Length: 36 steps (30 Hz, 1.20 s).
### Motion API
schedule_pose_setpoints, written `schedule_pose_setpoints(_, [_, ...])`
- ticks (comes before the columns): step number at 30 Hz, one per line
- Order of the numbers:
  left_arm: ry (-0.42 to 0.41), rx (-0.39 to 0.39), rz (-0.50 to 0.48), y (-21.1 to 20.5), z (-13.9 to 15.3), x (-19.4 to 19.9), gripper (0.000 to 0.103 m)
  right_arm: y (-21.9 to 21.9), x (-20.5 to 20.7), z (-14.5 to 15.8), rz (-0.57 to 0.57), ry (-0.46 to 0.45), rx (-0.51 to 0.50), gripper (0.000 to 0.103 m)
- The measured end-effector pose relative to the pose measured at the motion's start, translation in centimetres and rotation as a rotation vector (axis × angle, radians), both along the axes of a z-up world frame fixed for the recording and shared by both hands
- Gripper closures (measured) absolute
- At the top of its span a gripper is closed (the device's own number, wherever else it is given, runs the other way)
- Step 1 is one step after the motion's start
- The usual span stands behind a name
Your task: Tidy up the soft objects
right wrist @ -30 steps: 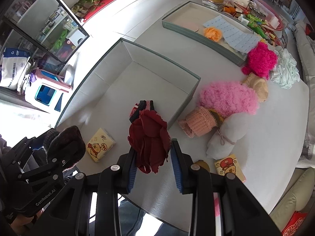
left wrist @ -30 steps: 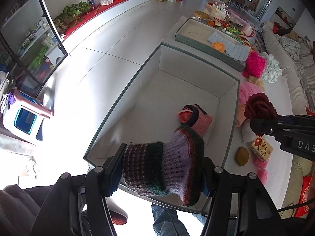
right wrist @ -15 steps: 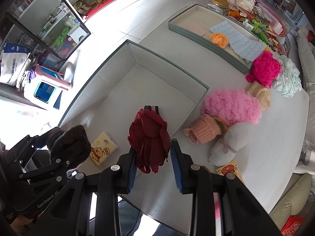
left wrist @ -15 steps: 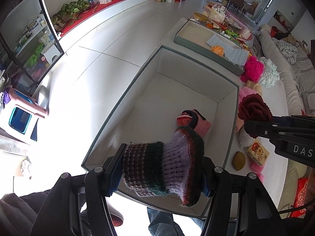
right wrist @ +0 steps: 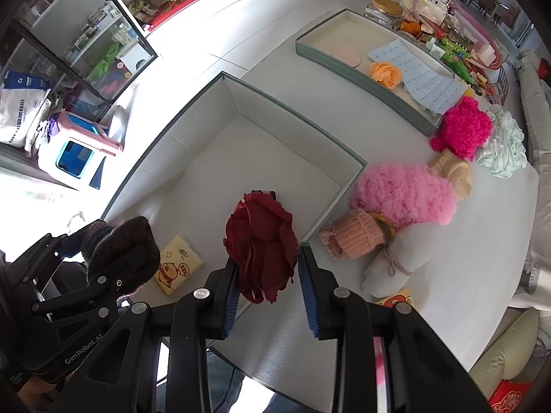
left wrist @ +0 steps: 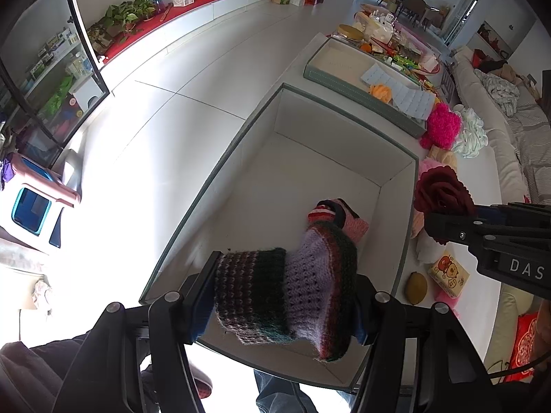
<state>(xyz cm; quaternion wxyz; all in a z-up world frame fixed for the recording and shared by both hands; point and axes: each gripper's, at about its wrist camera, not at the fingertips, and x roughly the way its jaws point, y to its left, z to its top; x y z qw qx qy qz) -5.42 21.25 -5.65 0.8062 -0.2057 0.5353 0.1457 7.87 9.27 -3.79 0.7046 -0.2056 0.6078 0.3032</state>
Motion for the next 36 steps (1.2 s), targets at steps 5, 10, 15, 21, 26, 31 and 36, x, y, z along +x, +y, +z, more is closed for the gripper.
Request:
schedule_pose_setpoints(5, [0.002,-0.006,0.002,0.2,-0.1,0.2,0.04,0.3,0.2,0.0,0.004,-0.003,-0.006,0.068])
schedule_pose_setpoints(10, [0.003,-0.009,0.002,0.5,-0.3,0.4,0.04,0.6,0.5,-0.1,0.009,-0.005,-0.012,0.068])
schedule_pose_setpoints(15, [0.008,-0.01,0.002,0.6,-0.5,0.7,0.04,1.1,0.7,-0.2,0.017,-0.007,-0.018,0.068])
schedule_pose_setpoints(21, [0.015,-0.011,0.001,0.6,-0.7,1.0,0.04,1.7,0.8,-0.4,0.032,-0.009,-0.025,0.068])
schedule_pose_setpoints(26, [0.025,-0.013,0.004,0.6,-1.0,1.1,0.04,2.1,0.8,-0.8,0.039,-0.005,-0.032,0.068])
schedule_pose_setpoints(31, [0.033,-0.017,0.006,0.6,-1.3,1.3,0.04,2.4,0.8,-1.1,0.045,-0.006,-0.039,0.068])
schedule_pose_setpoints(36, [0.038,-0.019,0.005,0.7,-1.6,1.5,0.04,2.7,0.9,-1.2,0.046,-0.005,-0.046,0.068])
